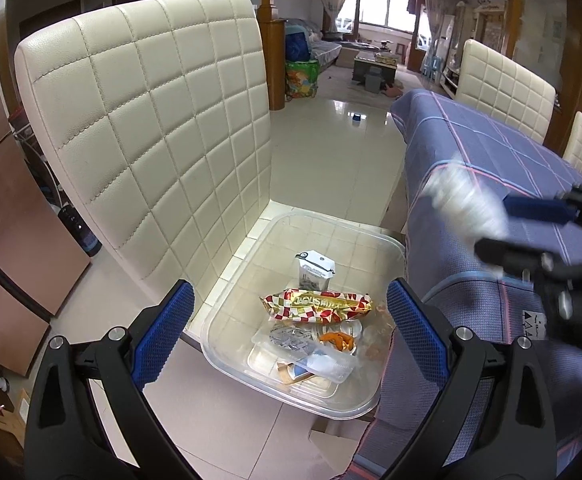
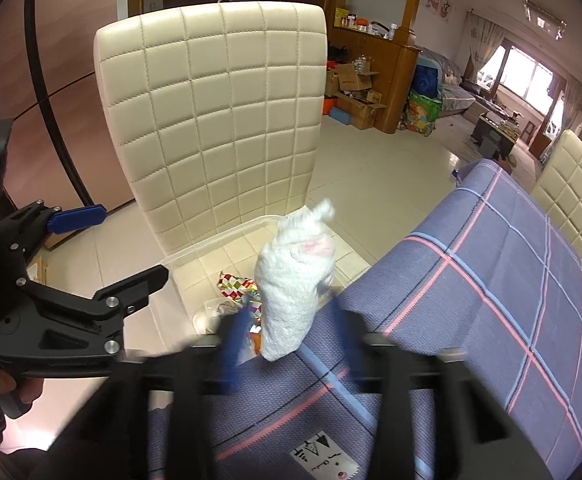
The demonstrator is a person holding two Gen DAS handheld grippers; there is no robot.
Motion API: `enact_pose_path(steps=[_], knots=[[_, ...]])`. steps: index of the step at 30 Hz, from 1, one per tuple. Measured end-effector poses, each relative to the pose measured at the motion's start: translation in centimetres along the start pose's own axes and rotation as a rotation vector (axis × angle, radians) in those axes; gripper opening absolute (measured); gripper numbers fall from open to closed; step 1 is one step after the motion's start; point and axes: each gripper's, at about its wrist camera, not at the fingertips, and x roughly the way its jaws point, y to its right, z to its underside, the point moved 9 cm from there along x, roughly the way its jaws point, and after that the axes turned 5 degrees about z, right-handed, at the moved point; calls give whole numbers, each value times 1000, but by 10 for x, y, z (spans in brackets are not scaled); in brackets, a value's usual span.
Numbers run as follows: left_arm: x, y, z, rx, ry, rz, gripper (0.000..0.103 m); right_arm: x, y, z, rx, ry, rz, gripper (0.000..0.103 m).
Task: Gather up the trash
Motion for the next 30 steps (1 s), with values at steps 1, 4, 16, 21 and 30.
enact_pose_path(steps=[1,4,16,21,30], knots=[[0,1,0,1,0,3,96,-1,0,-1,-8,11,9,66],[0,2,0,2,0,4,96,-3,4,-1,-9,22,45,66],[-16,17,0,32,10,6,97,-12,19,12,96,-27,6,69],[-25,28,-1,41,15,13,99,-28,24,14,103,-1,23,74],[-38,47,-1,33,22,29,99,-50,40,25,170,6,63,79]])
